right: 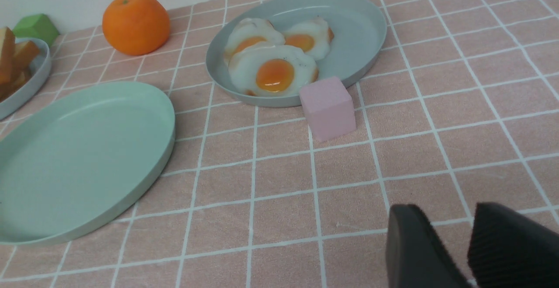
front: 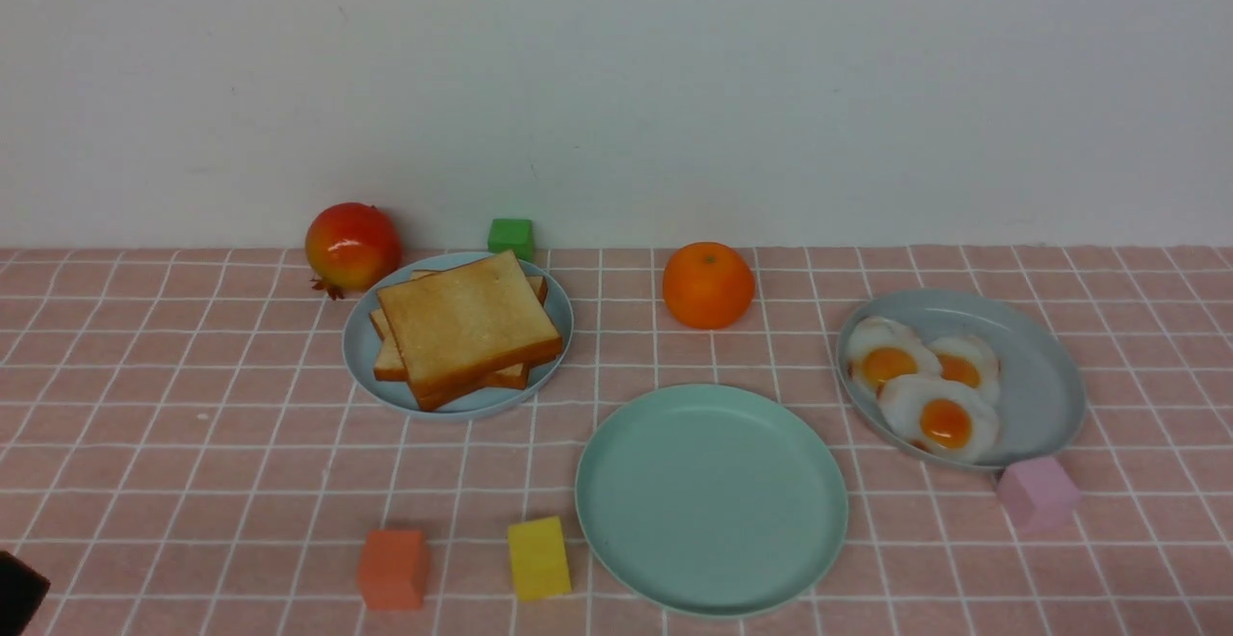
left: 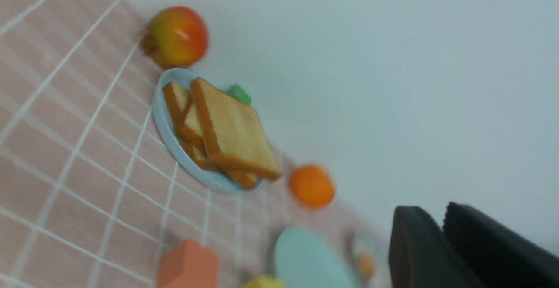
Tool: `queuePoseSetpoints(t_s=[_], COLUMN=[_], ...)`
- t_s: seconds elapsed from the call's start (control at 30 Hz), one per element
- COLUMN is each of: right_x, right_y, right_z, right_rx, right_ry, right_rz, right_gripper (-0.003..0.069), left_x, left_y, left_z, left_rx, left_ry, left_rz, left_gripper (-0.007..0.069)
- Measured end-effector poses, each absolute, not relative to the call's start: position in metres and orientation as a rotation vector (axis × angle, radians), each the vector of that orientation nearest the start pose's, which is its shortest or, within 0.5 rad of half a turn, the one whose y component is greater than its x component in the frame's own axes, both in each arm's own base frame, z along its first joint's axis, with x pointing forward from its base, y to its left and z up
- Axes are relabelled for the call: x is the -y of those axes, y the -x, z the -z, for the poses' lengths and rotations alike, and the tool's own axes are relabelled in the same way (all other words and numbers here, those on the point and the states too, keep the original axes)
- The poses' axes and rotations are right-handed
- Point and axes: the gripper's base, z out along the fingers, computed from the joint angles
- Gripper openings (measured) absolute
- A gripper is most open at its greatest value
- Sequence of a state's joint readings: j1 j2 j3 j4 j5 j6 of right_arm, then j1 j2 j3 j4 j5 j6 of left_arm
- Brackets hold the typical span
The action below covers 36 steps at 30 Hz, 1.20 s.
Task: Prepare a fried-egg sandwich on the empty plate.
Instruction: Use the left arm to grab a slice of bread
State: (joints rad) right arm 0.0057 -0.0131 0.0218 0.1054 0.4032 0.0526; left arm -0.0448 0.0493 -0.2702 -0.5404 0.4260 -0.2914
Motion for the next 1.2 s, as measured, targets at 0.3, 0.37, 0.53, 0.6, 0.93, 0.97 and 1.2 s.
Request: queuePoseSetpoints(t_s=[0.3,0.37,0.53,0.6,0.93,0.97,1.2], right_x=[-0.004,-0.004,-0.004,-0.004,-0.004,-0.004,-0.004], right_y=[-0.052,-0.052,-0.052,-0.052,-0.052,-0.052,-0.052], right_z=[-0.171,-0.171,-0.171,-0.171,-0.171,-0.171,-0.171], right_rx=[-1.893,-1.893,-1.893,-1.893,-1.893,-1.893,-1.893], right_ry=[-0.108,-0.108,-0.108,-0.108,-0.108,-0.108,-0.108], right_rz=[-0.145,-0.145,-0.145,-0.145,-0.145,-0.145,-0.145], right_gripper=[0.0239,0.0239,0.0239,0.0239,0.0239,0.0239,0.0239], left_x=[0.031,0.038,0.072,0.101,0.133,0.133,0.124], left_y=[-0.105,-0.138,-0.188,-0.206,-0.288,-0.295,-0.336], left_z=[-0.322,-0.328,-0.321,-0.318,-0.294,-0.291,-0.269], left_rx=[-2.323,-2.416,-2.540,-2.528,-2.458,-2.457,-2.441], left_ry=[0.100,0.011,-0.328,-0.571,-0.835,-0.877,-0.978], left_rz=[0.487,0.475,0.382,0.275,0.067,0.063,0.066], left_gripper=[0.0013,0.0013,0.0013,0.0013,0.0013,0.0013,0.0013])
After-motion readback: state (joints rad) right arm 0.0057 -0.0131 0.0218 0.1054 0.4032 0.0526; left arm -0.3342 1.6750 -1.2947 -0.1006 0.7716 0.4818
